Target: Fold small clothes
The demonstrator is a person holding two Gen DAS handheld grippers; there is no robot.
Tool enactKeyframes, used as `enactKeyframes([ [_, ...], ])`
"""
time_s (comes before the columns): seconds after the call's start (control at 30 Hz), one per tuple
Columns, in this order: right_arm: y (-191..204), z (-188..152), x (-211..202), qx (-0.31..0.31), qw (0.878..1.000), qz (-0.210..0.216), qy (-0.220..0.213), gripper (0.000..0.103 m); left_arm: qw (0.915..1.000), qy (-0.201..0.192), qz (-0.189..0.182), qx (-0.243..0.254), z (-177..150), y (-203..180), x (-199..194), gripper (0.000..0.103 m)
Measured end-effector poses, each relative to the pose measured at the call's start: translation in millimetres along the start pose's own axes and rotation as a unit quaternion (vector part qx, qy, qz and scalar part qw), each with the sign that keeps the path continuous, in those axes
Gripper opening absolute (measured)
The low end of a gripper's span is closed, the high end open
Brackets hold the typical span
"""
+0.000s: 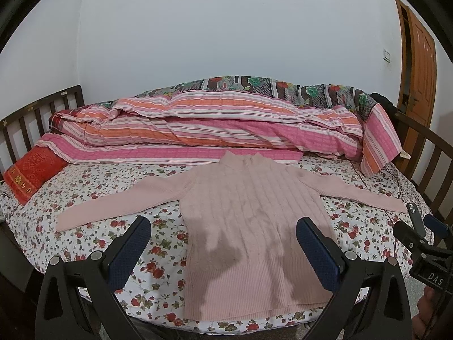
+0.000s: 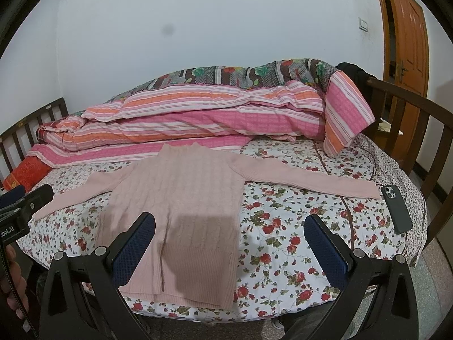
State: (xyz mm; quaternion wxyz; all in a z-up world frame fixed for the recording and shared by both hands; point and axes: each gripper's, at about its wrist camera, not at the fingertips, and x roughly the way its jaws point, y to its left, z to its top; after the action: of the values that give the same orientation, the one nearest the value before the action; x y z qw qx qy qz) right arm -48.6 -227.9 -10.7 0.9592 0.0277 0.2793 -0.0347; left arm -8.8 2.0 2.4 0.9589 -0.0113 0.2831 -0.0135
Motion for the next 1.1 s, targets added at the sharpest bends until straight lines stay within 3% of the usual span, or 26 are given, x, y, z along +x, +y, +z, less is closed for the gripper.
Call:
enactKeyframes([
  [0.8,3,5,2,0.0,1.0,0.003,0.001,0.103,0.9999,-0.006,0.002,-0.01,1,6,-2,0.103],
  [1.1,7,-3,17,0.0,1.0,0.006,-0.004,0.103,0.9997,-0.018,0.011,-0.015,-10,15,21,0.103],
])
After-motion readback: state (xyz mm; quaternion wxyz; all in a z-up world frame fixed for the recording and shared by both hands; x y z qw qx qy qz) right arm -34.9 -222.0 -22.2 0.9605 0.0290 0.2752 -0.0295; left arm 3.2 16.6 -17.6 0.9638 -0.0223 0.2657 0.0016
